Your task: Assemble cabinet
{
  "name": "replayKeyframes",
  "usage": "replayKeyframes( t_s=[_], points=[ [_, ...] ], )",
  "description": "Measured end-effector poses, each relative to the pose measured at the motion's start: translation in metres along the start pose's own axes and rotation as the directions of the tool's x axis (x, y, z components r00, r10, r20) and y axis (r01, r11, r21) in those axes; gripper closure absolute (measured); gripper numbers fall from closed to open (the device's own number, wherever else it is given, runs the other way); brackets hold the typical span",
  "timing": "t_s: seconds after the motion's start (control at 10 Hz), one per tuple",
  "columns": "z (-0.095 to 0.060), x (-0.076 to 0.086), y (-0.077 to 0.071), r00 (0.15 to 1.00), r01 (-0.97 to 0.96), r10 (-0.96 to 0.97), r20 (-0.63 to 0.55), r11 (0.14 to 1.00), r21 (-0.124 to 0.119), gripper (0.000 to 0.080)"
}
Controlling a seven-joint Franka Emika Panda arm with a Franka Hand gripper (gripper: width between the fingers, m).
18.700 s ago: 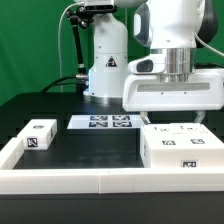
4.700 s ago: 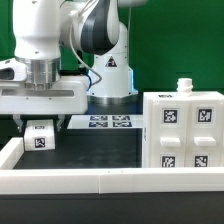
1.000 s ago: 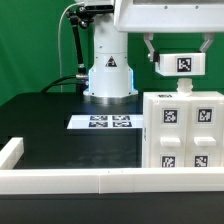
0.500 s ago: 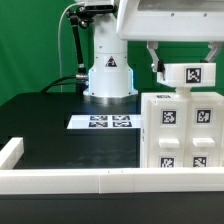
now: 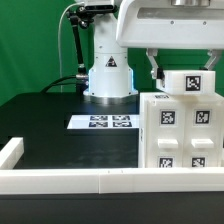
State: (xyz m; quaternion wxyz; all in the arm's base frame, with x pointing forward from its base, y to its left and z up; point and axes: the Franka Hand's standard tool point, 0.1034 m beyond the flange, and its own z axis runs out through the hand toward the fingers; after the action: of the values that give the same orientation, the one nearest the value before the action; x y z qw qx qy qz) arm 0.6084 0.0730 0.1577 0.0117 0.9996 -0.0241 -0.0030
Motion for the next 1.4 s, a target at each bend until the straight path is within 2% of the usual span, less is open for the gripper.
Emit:
replayKeyframes(
  t_s=[0.3,0.4,0.5,0.8,0.9,1.1,1.4],
  points=[
    [0.0004,0.0,0.0002,1.0,0.0,0.0,0.002,1.0,-0.001,0.0236],
    [0.0007,-0.0001,0.0003,1.0,0.0,0.0,0.002,1.0,-0.001,0.0065],
    [0.0008,-0.0001,0.0004,1.0,0.0,0.0,0.002,1.0,-0.001,0.002],
    [0.0001,0.0023,0.0019,1.0,0.007,-0.007,-0.014,1.0,0.0,0.0003],
    [-0.0032,0.0073,0.006,0.997,0.019,-0.019,-0.078,1.0,0.006,0.0003],
    [-0.0026,0.0029,0.0054,0.989,0.019,-0.017,-0.146,1.0,0.015,0.0003],
    [-0.0011,0.0027,0.0056,0.989,0.018,-0.015,-0.144,1.0,0.015,0.0003]
  ],
)
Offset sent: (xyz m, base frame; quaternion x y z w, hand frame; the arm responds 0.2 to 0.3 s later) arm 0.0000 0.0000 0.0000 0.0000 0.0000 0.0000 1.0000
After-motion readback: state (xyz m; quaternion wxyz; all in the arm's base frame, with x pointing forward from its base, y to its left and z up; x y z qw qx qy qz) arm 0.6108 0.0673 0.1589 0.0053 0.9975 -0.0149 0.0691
